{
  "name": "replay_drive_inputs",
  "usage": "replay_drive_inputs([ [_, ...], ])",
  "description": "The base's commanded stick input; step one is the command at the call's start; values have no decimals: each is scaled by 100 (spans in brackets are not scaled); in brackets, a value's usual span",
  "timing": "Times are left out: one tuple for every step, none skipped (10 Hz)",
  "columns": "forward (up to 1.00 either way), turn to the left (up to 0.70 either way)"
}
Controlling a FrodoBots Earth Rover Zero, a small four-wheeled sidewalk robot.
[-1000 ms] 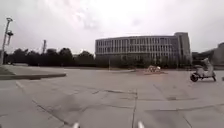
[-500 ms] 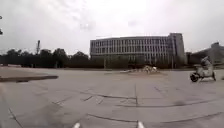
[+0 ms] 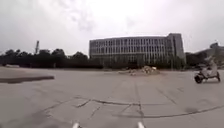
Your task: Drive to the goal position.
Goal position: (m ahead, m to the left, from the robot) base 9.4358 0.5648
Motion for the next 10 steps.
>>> replay_drive_inputs([
  [85,-24],
  [85,-34],
  [85,-33],
  [85,-27],
  [85,0],
  [85,0],
  [85,0],
  [85,0],
  [85,0],
  [85,0],
])
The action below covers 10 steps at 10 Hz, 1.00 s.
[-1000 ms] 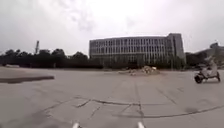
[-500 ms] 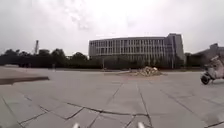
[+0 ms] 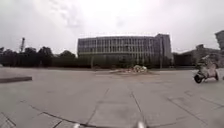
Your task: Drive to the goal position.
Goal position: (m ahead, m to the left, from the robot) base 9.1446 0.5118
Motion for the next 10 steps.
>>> replay_drive_inputs([
  [85,0],
  [85,0],
  [85,0],
  [85,0],
  [85,1],
  [85,3],
  [85,7],
  [85,22],
  [85,34],
  [85,26],
])
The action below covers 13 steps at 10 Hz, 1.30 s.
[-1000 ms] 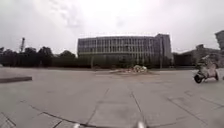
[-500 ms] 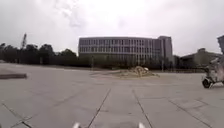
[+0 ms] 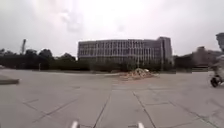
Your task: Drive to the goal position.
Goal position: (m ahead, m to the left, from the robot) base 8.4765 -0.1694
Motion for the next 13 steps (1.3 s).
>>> replay_drive_inputs([
  [85,7],
  [85,0],
  [85,0],
  [85,0],
  [85,0],
  [85,0],
  [85,0],
  [85,0],
  [85,0],
  [85,0],
  [85,0],
  [85,0],
  [85,0],
])
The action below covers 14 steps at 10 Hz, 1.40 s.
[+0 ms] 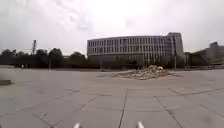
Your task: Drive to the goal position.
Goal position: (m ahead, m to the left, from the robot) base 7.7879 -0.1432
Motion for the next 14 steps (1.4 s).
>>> replay_drive_inputs([
  [85,0],
  [85,0],
  [85,0],
  [85,0],
  [85,0],
  [85,0],
  [85,0],
  [85,0],
  [85,0],
  [85,0],
  [85,0],
  [85,0],
  [85,0],
  [85,4],
])
